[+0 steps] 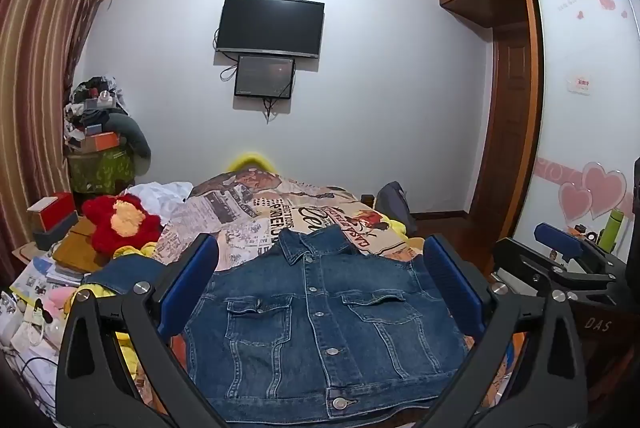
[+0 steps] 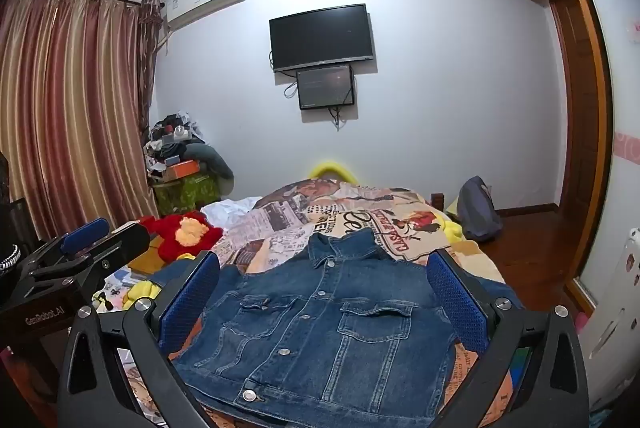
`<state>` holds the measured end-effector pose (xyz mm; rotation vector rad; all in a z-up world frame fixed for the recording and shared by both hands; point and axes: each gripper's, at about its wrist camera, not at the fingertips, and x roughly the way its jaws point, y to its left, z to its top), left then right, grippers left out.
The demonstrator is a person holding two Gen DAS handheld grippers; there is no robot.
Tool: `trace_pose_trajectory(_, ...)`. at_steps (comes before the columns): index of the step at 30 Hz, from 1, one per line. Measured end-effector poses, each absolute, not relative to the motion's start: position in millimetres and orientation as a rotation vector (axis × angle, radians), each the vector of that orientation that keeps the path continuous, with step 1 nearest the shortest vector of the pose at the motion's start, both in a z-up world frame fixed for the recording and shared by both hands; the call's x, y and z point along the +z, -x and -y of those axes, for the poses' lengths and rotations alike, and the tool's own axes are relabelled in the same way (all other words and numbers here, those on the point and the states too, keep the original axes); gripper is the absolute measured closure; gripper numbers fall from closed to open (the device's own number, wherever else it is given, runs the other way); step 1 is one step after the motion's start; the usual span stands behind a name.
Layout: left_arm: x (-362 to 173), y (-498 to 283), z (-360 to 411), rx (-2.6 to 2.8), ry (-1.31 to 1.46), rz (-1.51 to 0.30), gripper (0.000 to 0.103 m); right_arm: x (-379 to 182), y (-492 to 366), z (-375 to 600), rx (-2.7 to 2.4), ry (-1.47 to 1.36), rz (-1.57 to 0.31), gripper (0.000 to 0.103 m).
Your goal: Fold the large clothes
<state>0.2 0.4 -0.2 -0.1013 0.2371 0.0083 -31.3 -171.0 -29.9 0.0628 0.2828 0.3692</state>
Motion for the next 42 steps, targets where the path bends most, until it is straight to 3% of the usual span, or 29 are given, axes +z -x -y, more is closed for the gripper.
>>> trace_pose_trajectory(42, -9, -5, -16, 0.029, 0.127, -0.263, 0.000, -28, 30, 167, 0.363, -0.048, -0.298, 0.000)
